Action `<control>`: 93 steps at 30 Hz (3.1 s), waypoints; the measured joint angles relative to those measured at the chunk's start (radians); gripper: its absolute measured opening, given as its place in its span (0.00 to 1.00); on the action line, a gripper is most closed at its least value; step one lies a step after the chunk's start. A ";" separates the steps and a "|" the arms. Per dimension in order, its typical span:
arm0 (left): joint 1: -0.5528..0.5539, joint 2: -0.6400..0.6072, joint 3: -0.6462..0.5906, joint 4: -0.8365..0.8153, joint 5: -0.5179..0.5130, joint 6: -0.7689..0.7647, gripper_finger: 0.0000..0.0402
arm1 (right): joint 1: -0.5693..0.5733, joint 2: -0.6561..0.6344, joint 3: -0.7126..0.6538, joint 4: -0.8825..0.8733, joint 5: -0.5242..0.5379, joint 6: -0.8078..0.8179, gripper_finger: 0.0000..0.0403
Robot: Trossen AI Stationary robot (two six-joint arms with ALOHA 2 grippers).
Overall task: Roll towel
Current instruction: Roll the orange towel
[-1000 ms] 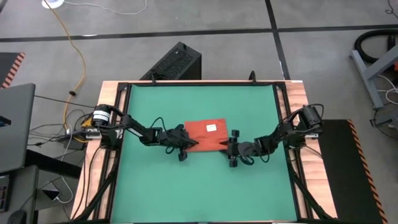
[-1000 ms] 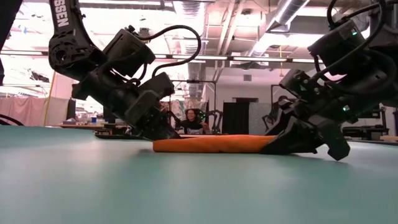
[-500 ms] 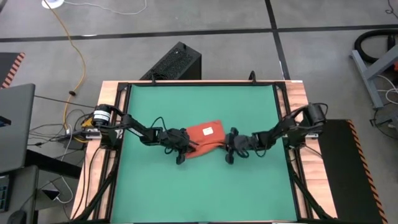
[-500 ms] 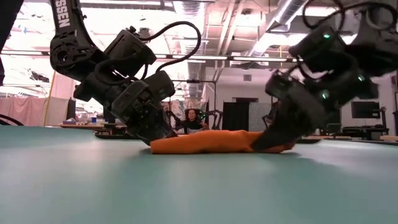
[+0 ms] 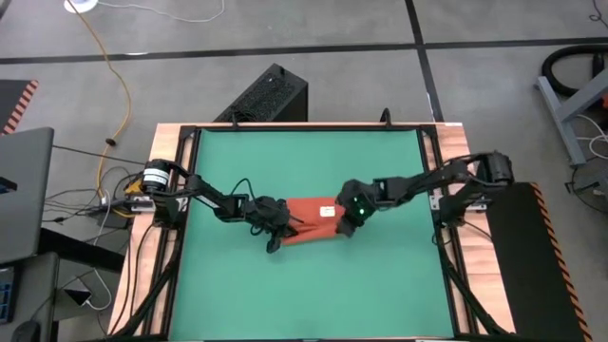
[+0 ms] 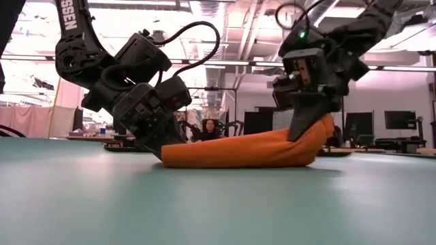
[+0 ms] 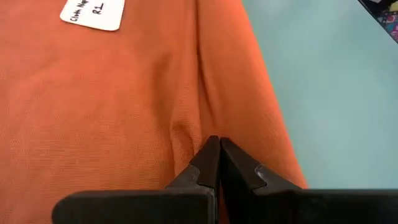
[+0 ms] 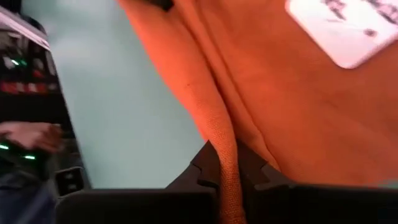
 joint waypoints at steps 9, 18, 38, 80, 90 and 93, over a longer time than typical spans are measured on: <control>-0.005 0.000 0.001 -0.001 0.000 0.002 0.00 | -0.134 0.131 0.003 0.015 -0.176 0.025 0.07; -0.005 -0.001 0.002 -0.017 0.015 0.020 0.00 | -0.167 0.161 0.027 0.072 -0.298 0.066 0.07; -0.015 -0.026 0.002 -0.030 0.056 -0.004 0.00 | -0.286 0.293 0.060 0.076 -0.460 0.206 0.07; -0.170 -0.341 -0.047 -0.247 -0.466 0.265 0.00 | -0.265 0.294 0.063 0.093 -0.375 0.251 0.09; -0.182 -0.191 -0.023 -0.216 -0.380 0.212 0.00 | -0.264 0.287 0.067 0.094 -0.377 0.222 0.12; -0.182 -0.193 -0.023 -0.233 -0.352 0.208 0.00 | -0.266 0.287 0.067 0.098 -0.378 0.224 0.16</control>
